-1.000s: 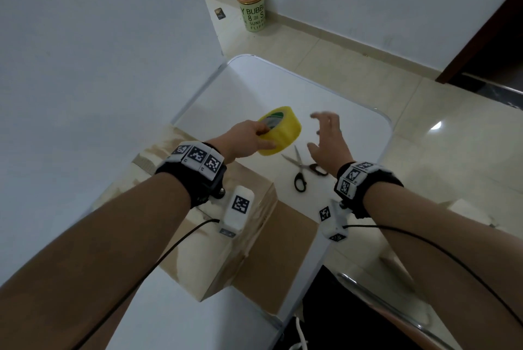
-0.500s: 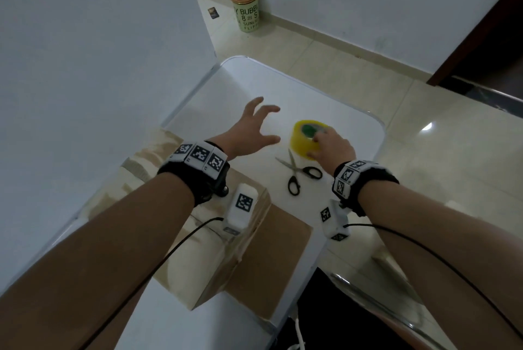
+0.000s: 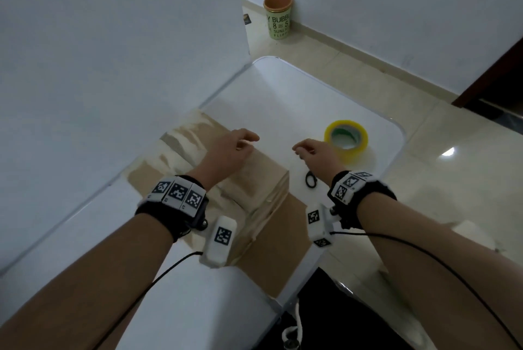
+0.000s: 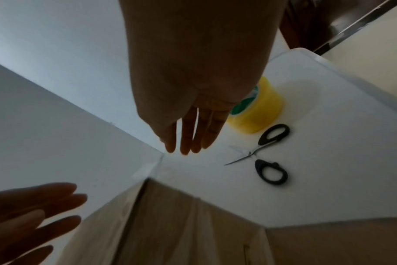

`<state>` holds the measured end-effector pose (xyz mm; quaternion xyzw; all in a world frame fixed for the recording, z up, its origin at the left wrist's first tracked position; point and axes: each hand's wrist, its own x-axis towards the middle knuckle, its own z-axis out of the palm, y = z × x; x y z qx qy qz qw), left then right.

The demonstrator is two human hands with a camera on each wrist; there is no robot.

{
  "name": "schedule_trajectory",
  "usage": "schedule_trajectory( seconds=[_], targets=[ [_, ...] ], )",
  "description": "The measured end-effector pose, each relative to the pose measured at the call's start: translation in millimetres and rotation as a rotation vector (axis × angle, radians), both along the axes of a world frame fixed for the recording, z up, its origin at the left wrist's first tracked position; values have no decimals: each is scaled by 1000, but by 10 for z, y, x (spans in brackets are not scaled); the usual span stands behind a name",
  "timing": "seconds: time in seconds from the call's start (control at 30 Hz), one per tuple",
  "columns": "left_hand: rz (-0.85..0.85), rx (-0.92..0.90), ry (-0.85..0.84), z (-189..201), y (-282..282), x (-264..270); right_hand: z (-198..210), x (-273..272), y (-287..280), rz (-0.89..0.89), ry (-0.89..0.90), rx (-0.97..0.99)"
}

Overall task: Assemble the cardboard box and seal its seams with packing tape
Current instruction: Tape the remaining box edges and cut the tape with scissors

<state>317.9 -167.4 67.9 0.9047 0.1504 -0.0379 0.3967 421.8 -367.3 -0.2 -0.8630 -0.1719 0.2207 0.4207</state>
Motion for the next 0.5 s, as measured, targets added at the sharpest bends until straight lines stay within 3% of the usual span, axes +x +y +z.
schedule_trajectory(
  seconds=[0.13,0.37,0.5],
  targets=[
    [15,71,-2,62,17,-609,177,-385,110,74,58,-23],
    [-190,307,323,-143,-146,-1452,248,-825,117,68,53,-61],
    [-190,368,334,-229,-102,-1770,162,-1136,88,79,115,-18]
  ],
)
